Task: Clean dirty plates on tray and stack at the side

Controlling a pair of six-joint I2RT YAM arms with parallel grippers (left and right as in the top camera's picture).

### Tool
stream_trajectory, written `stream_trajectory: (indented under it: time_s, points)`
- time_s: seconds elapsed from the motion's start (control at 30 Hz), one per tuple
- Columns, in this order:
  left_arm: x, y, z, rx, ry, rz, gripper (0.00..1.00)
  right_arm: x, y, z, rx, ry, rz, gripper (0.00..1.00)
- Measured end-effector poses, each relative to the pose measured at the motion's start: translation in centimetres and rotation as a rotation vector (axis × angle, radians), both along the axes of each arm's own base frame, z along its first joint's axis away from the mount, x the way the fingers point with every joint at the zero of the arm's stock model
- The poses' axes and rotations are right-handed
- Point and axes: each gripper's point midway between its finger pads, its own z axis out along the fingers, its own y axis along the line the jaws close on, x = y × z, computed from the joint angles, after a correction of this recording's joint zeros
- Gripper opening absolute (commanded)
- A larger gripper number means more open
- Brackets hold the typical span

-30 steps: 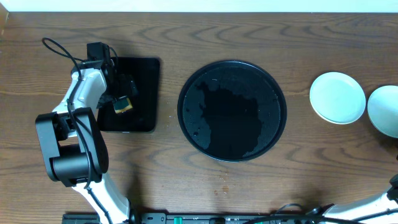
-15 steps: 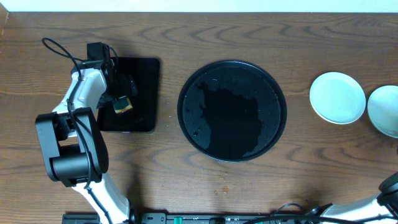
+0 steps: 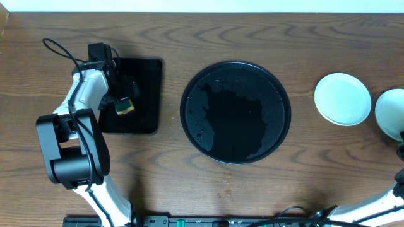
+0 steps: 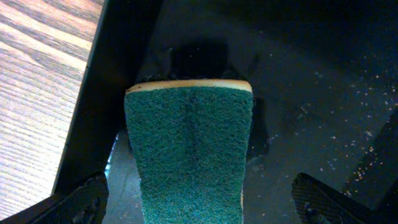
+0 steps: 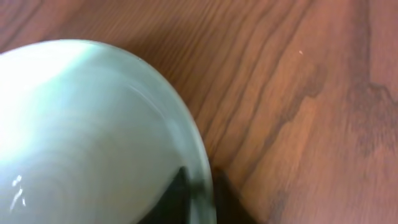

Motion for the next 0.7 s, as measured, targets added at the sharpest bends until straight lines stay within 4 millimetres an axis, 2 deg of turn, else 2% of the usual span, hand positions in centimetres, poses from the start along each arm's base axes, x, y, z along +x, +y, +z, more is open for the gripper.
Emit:
stream_trajectory:
  time_s: [0.17,0.23,0.33,0.53,0.6,0.7]
  points:
    - [0.0,0.0,0.0,0.000,0.000,0.000,0.94,-0.1,0.2,0.7,0.003,-0.004,-0.003,0.01]
    - [0.0,0.0,0.0,0.000,0.000,0.000,0.94,-0.2,0.3,1.8,-0.008,-0.012,-0.003,0.01]
    - [0.0,0.0,0.0,0.000,0.000,0.000,0.94,-0.1,0.0,5.7,-0.072,-0.055,-0.007,0.01]
    - [0.0,0.0,0.0,0.000,0.000,0.000,0.94,-0.2,0.2,18.0,-0.284,-0.219,-0.004,0.01]
    - [0.0,0.0,0.0,0.000,0.000,0.000,0.94,-0.2,0.8,20.8,-0.321,-0.266,0.013,0.01]
    - [0.0,0.0,0.0,0.000,0.000,0.000,0.94,0.4,2.0,21.1,-0.277,-0.295,0.051,0.01]
